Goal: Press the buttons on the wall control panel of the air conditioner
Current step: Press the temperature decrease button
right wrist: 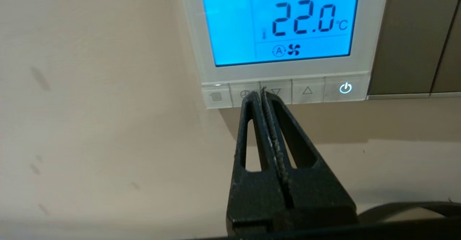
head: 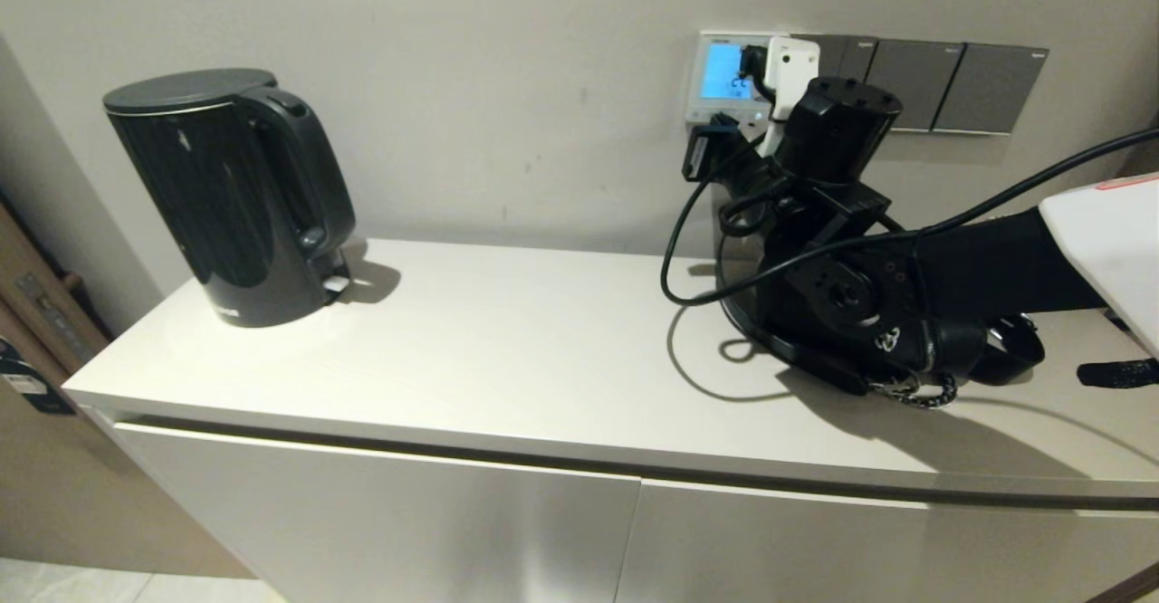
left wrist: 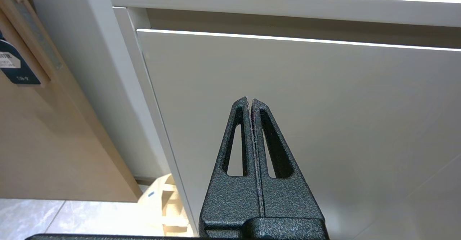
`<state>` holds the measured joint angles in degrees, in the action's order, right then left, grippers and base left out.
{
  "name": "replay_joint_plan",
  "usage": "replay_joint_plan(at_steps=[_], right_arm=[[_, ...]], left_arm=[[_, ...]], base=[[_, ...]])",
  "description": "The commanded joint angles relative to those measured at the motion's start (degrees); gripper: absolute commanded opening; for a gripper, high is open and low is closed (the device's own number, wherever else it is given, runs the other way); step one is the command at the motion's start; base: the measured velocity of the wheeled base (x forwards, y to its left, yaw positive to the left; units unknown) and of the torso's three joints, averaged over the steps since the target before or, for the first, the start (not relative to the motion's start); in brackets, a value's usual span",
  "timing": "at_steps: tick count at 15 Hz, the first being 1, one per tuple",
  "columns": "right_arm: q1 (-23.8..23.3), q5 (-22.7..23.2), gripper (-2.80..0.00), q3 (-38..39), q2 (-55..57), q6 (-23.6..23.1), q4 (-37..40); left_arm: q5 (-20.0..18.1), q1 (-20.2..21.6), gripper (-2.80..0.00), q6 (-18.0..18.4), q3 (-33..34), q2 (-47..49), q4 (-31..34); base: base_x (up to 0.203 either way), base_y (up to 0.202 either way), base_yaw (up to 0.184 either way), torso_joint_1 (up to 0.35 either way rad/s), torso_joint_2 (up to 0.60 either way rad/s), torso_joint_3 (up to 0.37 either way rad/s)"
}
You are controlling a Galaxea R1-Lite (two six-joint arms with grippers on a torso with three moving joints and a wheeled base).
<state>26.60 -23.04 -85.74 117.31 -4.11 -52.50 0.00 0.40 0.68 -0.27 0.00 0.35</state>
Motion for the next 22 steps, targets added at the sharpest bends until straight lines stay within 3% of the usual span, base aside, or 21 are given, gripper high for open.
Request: replay_joint_plan(at_steps=[1, 15, 22], right_arm=[[-0.1, -0.1, -2.8, -0.8, 1.7, -0.1, -0.3], [0.8, -0.4, -2.8, 1.1, -2.1, 0.0, -0.8], [0.9, -1.5, -2.8, 11.2, -15.8, 0.0, -0.4]], left_arm=[[0.0, 0.0, -2.8, 0.0, 0.0, 0.1, 0.0], [0.0, 0.0, -2.8, 0.0, 0.0, 0.1, 0.0], [0.0, 0.0, -2.8, 0.0, 0.0, 0.1, 0.0]], base=[[0.0, 0.0, 0.0, 0.0, 0.0, 0.0], [0.0, 0.0, 0.0, 0.0, 0.0, 0.0], [0.0, 0.0, 0.0, 0.0, 0.0, 0.0]])
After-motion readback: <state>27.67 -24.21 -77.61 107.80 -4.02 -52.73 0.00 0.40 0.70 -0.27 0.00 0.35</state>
